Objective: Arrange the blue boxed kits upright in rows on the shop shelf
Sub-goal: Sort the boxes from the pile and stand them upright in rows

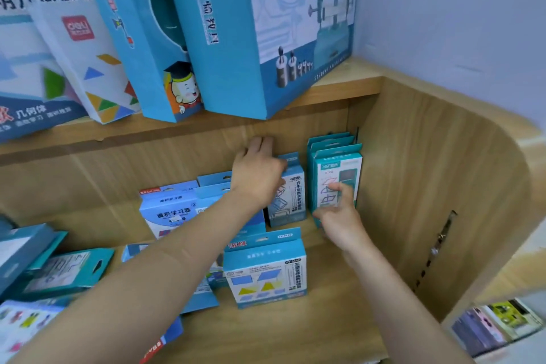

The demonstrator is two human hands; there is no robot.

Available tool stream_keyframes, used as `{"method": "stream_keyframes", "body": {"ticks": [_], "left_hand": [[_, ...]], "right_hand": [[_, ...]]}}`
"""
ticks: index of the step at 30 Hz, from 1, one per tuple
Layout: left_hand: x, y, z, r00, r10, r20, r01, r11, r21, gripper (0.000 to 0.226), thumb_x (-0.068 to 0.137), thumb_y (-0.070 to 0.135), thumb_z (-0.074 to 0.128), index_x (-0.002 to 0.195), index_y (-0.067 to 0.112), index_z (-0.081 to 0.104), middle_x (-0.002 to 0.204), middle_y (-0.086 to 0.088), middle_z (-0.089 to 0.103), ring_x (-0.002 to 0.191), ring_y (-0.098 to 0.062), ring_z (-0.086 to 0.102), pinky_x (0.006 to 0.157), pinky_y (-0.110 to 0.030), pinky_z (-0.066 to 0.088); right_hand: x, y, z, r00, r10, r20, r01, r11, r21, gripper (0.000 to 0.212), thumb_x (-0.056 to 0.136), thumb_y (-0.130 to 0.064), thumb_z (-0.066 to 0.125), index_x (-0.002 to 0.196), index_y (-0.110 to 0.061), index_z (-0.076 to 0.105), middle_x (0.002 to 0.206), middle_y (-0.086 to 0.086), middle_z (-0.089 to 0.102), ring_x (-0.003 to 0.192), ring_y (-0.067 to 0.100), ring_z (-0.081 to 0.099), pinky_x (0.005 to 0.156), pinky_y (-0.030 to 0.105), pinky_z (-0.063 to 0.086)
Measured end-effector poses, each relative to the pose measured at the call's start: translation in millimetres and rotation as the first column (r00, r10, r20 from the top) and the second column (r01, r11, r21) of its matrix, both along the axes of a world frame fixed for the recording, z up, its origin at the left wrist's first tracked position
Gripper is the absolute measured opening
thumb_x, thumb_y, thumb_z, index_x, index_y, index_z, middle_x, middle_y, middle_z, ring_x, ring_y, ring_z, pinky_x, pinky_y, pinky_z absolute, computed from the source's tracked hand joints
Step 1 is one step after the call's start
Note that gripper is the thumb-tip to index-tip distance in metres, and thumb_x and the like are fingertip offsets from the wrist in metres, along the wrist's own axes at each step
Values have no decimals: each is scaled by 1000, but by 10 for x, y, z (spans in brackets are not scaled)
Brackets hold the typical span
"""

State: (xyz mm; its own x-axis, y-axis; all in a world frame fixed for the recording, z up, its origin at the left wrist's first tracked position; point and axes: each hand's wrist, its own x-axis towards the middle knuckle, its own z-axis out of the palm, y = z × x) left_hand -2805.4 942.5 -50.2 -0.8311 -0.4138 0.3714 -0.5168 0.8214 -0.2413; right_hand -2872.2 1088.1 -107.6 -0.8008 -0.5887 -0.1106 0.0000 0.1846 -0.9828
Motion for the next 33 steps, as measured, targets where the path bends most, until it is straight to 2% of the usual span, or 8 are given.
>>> {"method": "stream_keyframes", "body": {"ticks": [5, 9, 14, 20, 23, 28, 31, 33], "left_hand": [[-35, -102, 75, 994, -46, 101, 33, 991, 126, 18, 91, 25, 55, 104, 29, 67, 106, -5, 61, 103, -29, 57, 75, -33, 45], [-6, -117, 100, 987, -90, 131, 65, 981, 183, 35, 93, 25, 56, 127, 33, 56, 118, -5, 63, 105, -28, 60, 76, -32, 48], [-52, -115, 139, 974, -128, 188, 100, 984, 150, 35, 89, 25, 61, 124, 29, 57, 112, -6, 65, 101, -30, 60, 78, -36, 53], [-35, -174, 56, 975, -189, 117, 160, 962, 221, 32, 89, 28, 62, 121, 25, 62, 116, -1, 67, 107, -24, 60, 84, -37, 51], [-32, -149, 92, 977, -179, 117, 145, 956, 257, 31, 89, 30, 63, 119, 23, 62, 116, -3, 66, 106, -24, 60, 84, -37, 51], [235, -34, 234, 980, -188, -60, 197, 912, 360, 25, 93, 27, 55, 116, 26, 64, 109, 0, 69, 100, -21, 62, 82, -30, 49], [696, 67, 319, 958, -213, -189, 277, 857, 436, 26, 94, 17, 51, 109, 29, 68, 108, 12, 70, 101, -9, 63, 90, -28, 48], [1045, 144, 300, 960, -226, -168, 280, 823, 494, 23, 95, 22, 52, 109, 31, 68, 112, 19, 66, 104, 0, 58, 93, -22, 45]], "right_hand": [[-21, 29, 4, 998, 26, 48, -24, 998, -53, 50, 89, 2, 51, 124, -29, 34, 99, -10, 55, 82, 3, 54, 68, 24, 49], [-24, 56, 6, 996, 58, 62, -53, 995, -79, 54, 90, 2, 52, 125, -33, 31, 97, -17, 52, 84, 2, 54, 66, 22, 49], [-3, 67, -17, 996, 70, 64, -64, 994, -93, 58, 90, 1, 54, 128, -35, 30, 104, -11, 57, 88, 3, 57, 64, 20, 47], [28, 98, -52, 994, 94, 56, -87, 989, -116, 64, 88, -1, 56, 130, -41, 27, 120, 0, 60, 95, 6, 59, 67, 22, 47], [53, 197, 14, 994, 111, 17, -109, 989, -103, 64, 88, -9, 60, 125, -50, 28, 129, -2, 51, 112, 9, 54, 95, 40, 49], [170, 387, 248, 970, 236, -63, -242, 963, -118, 67, 86, -24, 67, 130, -54, 25, 141, -1, 40, 94, -5, 55, 103, 39, 44], [231, 465, 327, 926, 352, -137, -363, 930, -60, 73, 78, -40, 70, 132, -57, 23, 143, -3, 42, 111, 2, 56, 102, 39, 45], [280, 493, 350, 863, 464, -201, -464, 884, 52, 79, 70, -51, 69, 131, -60, 21, 144, -8, 39, 123, 5, 48, 103, 35, 44]]}}
